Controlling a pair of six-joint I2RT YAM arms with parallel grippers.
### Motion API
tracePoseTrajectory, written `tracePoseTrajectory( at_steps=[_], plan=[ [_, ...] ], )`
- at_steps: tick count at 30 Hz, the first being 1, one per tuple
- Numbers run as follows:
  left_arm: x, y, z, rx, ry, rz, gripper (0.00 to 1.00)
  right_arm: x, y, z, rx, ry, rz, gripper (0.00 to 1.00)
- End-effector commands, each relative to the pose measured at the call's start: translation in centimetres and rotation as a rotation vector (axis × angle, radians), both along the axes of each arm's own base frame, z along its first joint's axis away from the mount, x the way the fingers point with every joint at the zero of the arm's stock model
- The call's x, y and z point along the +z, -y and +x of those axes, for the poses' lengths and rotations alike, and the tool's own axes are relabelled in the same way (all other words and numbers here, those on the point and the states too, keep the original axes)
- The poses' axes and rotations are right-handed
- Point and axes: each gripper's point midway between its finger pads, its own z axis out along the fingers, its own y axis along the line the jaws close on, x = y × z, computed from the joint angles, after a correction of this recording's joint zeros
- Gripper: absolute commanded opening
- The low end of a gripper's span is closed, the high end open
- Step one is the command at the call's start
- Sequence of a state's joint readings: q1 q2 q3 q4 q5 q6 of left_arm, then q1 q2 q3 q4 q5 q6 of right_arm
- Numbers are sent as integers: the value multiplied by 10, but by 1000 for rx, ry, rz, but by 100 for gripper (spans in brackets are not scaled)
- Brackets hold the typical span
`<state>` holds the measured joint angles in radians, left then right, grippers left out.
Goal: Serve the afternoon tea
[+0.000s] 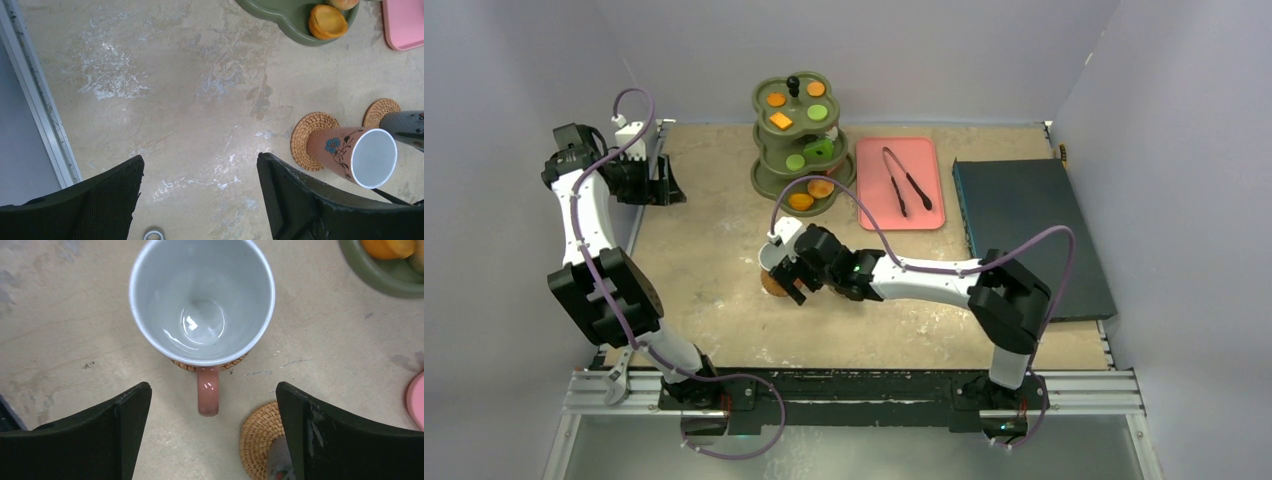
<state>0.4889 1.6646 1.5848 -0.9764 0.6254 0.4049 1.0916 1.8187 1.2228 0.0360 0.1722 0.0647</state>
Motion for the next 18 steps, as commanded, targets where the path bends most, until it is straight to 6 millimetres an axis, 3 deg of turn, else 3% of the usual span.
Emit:
tracePoseTrajectory(
  at_steps=[1, 3, 7, 13, 18],
  plan=[
    [13, 6, 0, -7, 66, -19, 84, 88, -2, 19, -24, 91, 158, 98],
    [12, 10, 3, -10, 74, -25, 85, 105, 8, 26, -36, 89, 197, 98],
    [2, 26, 15, -21, 71, 22, 86, 111, 42, 57, -120, 78, 236, 98],
    [-42, 39, 33, 55, 160, 70, 87, 97, 137, 123, -399, 75, 312, 98],
    [-81, 46, 31, 122, 271, 50, 90, 78, 232, 159, -675, 108, 359, 98]
  ],
)
